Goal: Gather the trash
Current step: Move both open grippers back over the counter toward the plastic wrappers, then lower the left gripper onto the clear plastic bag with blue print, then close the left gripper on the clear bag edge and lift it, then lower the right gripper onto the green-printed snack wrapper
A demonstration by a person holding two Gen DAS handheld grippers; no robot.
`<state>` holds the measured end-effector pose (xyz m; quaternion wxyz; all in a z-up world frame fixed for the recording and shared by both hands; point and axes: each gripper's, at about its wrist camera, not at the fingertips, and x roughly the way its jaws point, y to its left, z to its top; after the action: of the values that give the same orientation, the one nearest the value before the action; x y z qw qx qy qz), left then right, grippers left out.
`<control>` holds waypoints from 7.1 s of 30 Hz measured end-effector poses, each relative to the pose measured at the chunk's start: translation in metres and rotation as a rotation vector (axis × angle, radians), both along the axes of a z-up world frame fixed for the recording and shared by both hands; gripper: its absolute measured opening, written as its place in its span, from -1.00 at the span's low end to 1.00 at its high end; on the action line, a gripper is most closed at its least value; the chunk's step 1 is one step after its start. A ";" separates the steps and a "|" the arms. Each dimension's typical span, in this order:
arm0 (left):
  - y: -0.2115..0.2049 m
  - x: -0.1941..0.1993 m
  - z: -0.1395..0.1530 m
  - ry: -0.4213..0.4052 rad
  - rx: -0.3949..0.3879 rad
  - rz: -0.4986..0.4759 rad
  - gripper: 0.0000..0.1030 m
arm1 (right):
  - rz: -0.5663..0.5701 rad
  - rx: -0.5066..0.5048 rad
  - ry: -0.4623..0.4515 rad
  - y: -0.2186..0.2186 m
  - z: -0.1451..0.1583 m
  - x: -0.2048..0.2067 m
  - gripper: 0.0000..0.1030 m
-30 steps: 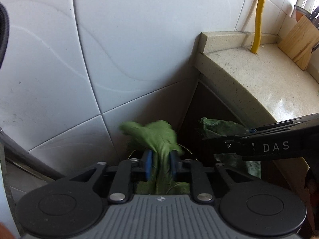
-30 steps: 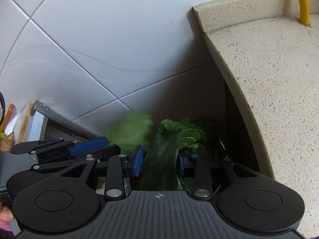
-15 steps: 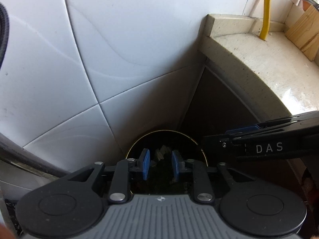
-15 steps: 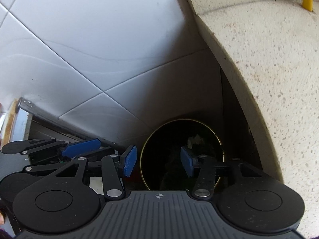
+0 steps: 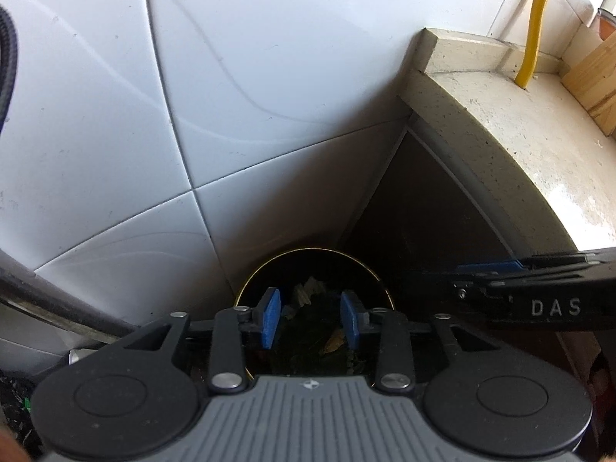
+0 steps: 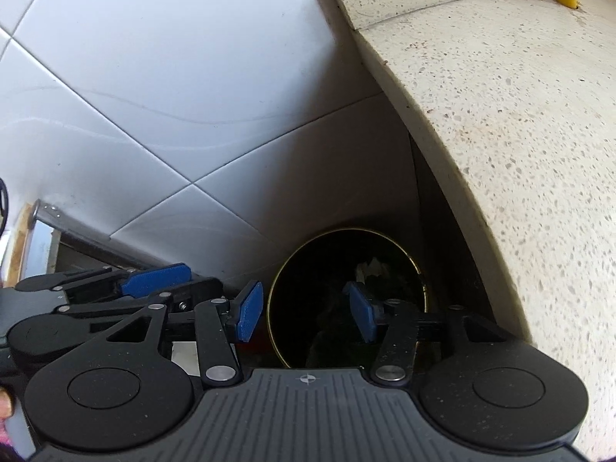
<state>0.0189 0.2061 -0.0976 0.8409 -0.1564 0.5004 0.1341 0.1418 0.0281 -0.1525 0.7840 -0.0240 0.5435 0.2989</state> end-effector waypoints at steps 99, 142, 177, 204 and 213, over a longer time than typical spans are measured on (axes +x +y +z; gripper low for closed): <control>-0.254 0.184 0.083 -0.187 -0.367 -0.862 0.31 | -0.714 0.110 -0.289 -0.417 0.121 0.005 0.58; -0.342 0.228 0.022 -0.031 -0.801 -1.017 -0.06 | -0.783 0.236 -0.273 -0.437 0.116 0.022 0.60; -0.259 0.211 0.032 -0.144 -0.801 -0.650 -0.98 | -0.803 0.194 -0.280 -0.430 0.111 0.088 0.66; -0.192 0.159 0.043 -0.263 -0.715 -0.450 -0.98 | -0.565 -0.314 -0.438 -0.336 0.097 0.091 0.44; -0.203 0.163 0.046 -0.252 -0.716 -0.453 -0.98 | -0.585 -0.247 -0.407 -0.355 0.104 0.069 -0.19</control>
<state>0.1815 0.0032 -0.0512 0.7962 -0.3396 0.4305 -0.2557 0.2107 -0.3265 -0.0488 0.9194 -0.0211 0.3924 -0.0163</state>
